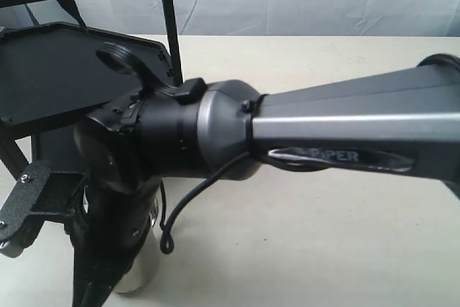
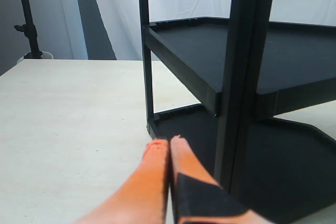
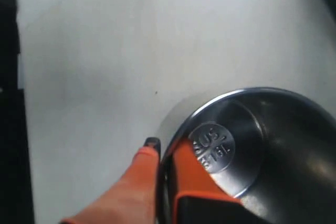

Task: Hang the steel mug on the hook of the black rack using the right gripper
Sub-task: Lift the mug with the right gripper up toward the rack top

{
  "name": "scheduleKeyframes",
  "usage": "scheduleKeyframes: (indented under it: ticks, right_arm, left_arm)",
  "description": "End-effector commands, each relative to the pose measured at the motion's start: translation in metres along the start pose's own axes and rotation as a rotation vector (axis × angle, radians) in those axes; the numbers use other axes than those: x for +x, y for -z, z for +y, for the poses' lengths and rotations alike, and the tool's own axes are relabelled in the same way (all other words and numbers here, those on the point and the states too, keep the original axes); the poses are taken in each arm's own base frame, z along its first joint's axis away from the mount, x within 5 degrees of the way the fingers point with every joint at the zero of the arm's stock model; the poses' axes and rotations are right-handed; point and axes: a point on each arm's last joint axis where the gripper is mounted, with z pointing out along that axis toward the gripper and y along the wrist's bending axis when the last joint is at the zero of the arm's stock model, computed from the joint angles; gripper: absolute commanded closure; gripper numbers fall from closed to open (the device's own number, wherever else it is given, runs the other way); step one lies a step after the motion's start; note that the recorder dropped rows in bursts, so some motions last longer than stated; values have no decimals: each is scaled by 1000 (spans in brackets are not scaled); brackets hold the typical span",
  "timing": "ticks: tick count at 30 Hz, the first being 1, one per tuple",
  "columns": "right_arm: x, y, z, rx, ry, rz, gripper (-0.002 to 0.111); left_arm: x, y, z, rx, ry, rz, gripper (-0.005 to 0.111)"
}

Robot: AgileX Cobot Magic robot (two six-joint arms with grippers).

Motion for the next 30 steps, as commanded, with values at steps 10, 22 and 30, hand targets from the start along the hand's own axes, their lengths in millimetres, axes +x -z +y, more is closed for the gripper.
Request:
scheduleKeyframes:
  ticks: [10,22,30]
  right_arm:
    - [7,150,15,-150,137,-308,108]
    - [60,221,46,-146,325,-794,108]
    - [90,231,49,-114,421,-1082,108]
  left_arm:
    - [-2,1,0,0,-6,-15,105]
    - [-2,1,0,0,-6,-15,105]
    - [-2,1,0,0,-6,-15,105]
